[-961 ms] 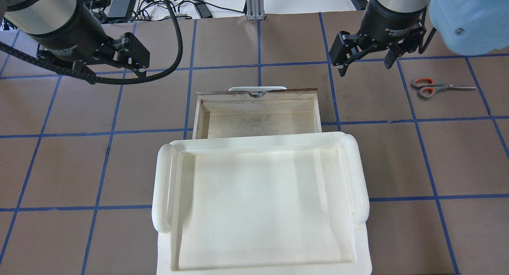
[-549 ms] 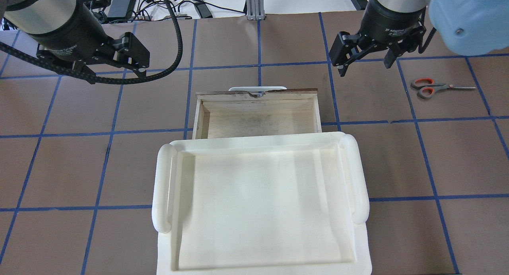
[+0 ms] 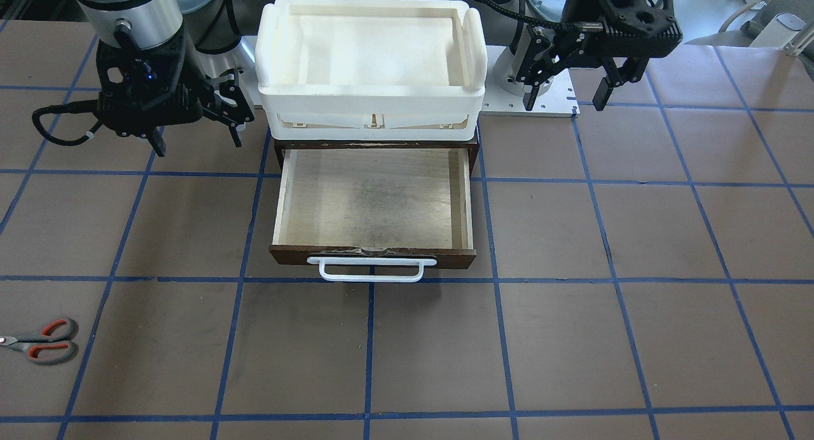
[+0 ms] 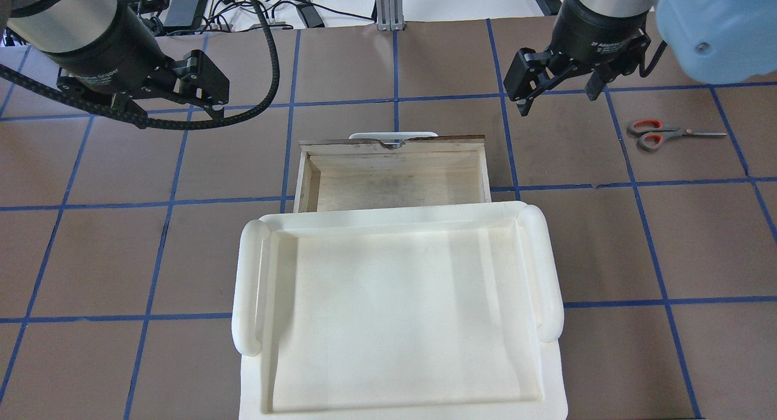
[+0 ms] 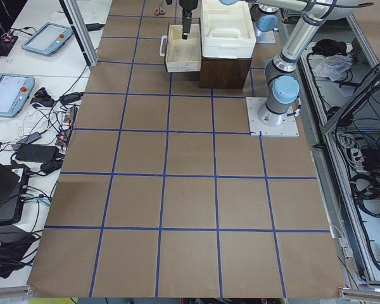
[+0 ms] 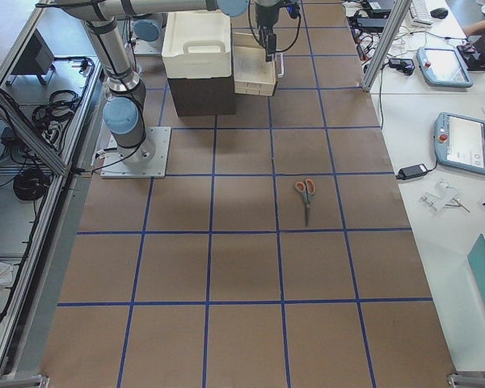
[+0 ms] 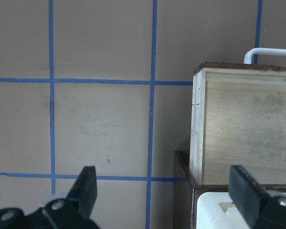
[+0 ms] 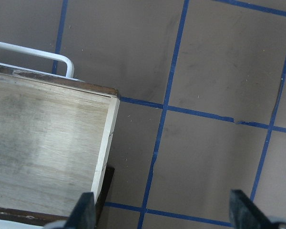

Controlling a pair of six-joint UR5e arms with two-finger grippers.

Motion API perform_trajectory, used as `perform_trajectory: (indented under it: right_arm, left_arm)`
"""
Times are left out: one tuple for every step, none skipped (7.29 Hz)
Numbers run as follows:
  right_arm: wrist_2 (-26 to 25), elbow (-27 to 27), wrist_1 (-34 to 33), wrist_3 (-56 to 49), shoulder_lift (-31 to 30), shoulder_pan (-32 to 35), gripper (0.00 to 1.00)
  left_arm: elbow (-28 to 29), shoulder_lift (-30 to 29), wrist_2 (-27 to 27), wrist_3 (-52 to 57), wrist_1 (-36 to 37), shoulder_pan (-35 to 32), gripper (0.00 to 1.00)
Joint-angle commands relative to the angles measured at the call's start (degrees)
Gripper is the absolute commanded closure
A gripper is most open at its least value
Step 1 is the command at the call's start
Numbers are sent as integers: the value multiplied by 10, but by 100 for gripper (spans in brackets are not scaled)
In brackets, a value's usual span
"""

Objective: Put scissors in drawer and close it

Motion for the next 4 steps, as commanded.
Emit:
perform_trajectory:
  right_arm:
    - [0,-1,-1,-21,0,-1,0]
    - [-1,-1,-1,-33,0,-2,0]
    - [-2,-1,-3,-69,1,-5,0]
    - [-2,-2,-2,-104,0,-13,0]
  left_arm:
    - [0,0,1,0,0,-1,0]
    - [0,0,1,0,0,0,0]
    - [0,0,1,0,0,0,0]
    - [0,0,1,0,0,0,0]
